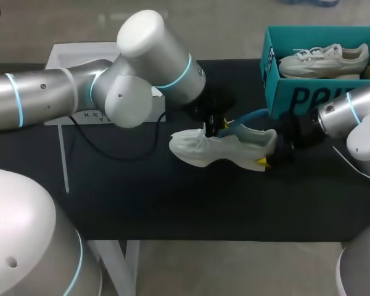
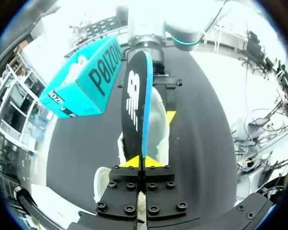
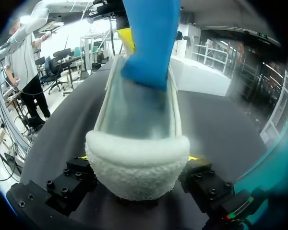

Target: Take the shoe out of the shoebox, open the shoe tongue, remove and reinsert the insole, then place the shoe into the shoebox

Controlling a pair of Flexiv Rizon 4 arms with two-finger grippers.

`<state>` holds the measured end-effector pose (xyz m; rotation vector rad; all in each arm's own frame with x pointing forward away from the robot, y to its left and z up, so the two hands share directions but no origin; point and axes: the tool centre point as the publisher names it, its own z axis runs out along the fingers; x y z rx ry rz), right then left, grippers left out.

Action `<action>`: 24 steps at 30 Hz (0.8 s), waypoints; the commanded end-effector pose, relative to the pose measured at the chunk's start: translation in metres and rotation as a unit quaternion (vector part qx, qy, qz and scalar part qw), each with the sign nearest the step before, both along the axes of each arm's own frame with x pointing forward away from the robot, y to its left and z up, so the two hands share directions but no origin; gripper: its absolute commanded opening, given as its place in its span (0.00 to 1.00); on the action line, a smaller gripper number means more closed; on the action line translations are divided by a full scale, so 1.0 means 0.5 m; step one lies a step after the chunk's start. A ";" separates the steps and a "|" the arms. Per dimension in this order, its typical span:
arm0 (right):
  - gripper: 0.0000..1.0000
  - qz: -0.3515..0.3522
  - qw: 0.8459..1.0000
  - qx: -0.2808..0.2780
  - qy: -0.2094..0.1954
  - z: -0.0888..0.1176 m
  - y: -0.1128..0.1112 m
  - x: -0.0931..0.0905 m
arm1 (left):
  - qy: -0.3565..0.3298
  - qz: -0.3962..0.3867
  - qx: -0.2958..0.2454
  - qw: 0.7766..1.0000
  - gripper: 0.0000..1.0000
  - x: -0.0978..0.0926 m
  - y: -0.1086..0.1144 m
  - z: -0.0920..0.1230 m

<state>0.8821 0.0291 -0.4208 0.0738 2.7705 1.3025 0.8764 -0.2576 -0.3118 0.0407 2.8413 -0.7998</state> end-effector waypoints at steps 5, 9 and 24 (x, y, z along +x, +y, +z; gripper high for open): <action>0.00 0.000 1.000 -0.001 0.000 -0.002 0.002 -0.001 | -0.006 -0.047 -0.111 0.993 0.00 0.011 -0.034 0.046; 0.00 0.000 1.000 -0.001 0.000 -0.002 0.002 -0.001 | -0.032 -0.099 -0.077 0.992 0.00 0.009 -0.059 0.079; 0.00 0.000 1.000 -0.001 0.000 -0.002 0.002 -0.001 | 0.020 -0.141 -0.143 0.979 0.00 -0.008 -0.058 0.198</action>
